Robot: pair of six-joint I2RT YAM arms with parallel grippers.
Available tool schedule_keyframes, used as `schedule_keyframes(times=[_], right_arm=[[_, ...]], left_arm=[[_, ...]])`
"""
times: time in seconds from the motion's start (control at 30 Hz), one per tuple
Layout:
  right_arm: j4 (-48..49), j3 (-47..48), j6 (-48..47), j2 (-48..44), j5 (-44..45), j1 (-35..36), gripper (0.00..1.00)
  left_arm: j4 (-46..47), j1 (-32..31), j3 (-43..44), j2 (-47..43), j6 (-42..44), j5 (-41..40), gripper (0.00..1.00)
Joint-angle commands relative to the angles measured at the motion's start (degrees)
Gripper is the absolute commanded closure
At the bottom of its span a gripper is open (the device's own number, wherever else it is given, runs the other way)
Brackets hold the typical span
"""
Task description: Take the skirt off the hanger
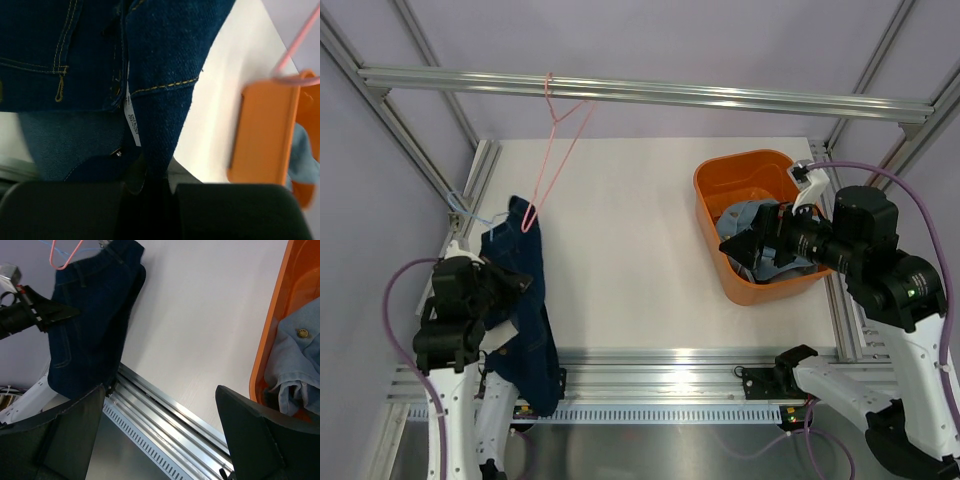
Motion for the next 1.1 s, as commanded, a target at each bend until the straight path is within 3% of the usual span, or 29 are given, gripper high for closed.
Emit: schedule_keyframes(times=[0.0, 0.17, 0.33, 0.47, 0.57, 0.6, 0.77, 0.87, 0.97, 1.07], right_arm=[[-0.01, 1.79, -0.23, -0.85, -0.70, -0.28, 0.01], [-0.98, 1.53, -0.49, -0.33, 0.35, -0.20, 0.01], [1.04, 0.91, 0.65, 1.25, -0.17, -0.28, 0.01], [2.18, 1.87, 1.09, 4.32, -0.17, -0.28, 0.00], [3.40, 2.40, 1.79, 6.17, -0.70, -0.28, 0.01], [3.67, 2.49, 1.97, 6.70, -0.87, -0.11, 0.01], [5.08, 2.76, 1.80, 10.03, 3.59, 3.39, 0.01], [6.39, 2.41, 1.71, 11.53, 9.75, 9.02, 0.01], [7.28, 0.75, 2.23, 13.03, 11.07, 10.88, 0.07], [10.42, -4.07, 3.90, 11.72, 10.91, 11.05, 0.15]], left_arm=[[21.18, -0.07, -7.11, -3.72, -9.98, 18.17, 1.00], [28.31, -0.16, -19.15, -7.59, -16.05, 28.01, 1.00], [30.41, -2.70, -24.96, -6.01, -15.34, 37.16, 1.00], [44.55, -9.20, -30.93, -4.17, -23.08, 41.12, 1.00], [56.24, -17.54, -31.82, 0.21, -27.74, 39.72, 1.00], [60.70, -23.13, -31.65, 1.97, -28.27, 37.89, 1.00], [68.21, -44.49, -28.05, 16.99, -27.31, 30.94, 1.00], [70.23, -51.81, -25.76, 22.44, -26.87, 27.50, 1.00], [68.41, -52.63, -25.41, 20.20, -25.99, 25.40, 1.00], [60.41, -52.63, -23.92, 15.45, -23.53, 20.83, 1.00]])
